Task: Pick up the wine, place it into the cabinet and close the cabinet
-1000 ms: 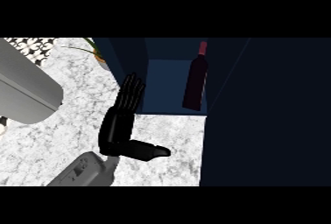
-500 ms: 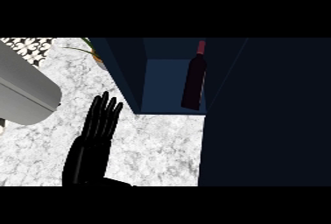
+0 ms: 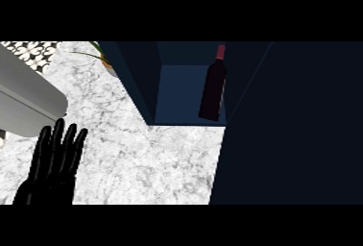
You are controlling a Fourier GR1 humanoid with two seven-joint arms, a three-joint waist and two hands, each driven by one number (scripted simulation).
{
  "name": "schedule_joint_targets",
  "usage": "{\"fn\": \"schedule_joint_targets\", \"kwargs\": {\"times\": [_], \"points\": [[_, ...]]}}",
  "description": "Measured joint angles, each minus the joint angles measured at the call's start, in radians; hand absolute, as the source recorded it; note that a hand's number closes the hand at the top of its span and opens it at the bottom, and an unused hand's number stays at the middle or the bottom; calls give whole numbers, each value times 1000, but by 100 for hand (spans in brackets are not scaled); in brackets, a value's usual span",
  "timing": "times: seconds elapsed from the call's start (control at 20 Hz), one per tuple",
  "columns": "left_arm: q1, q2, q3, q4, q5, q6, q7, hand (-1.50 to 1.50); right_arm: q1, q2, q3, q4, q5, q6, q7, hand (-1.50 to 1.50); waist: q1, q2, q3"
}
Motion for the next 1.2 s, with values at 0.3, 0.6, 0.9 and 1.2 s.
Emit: {"fn": "schedule_joint_targets", "kwargs": {"times": [0.3, 0.6, 0.9, 1.2], "points": [[192, 90, 150, -98, 83, -109, -45, -150, -10, 54, 171, -3, 5, -43, 84, 150, 7, 0, 0], [361, 142, 313, -123, 166, -259, -91, -150, -57, 129, 388, -23, 145, -132, 143, 150, 6, -3, -1], [467, 181, 463, -128, 230, -388, -93, -150, -241, 159, 557, 26, 314, -311, 198, 150, 9, -3, -1], [540, 186, 577, -119, 278, -519, -94, -150, -473, 128, 589, 144, 352, -497, 218, 150, 21, -1, -2]]}}
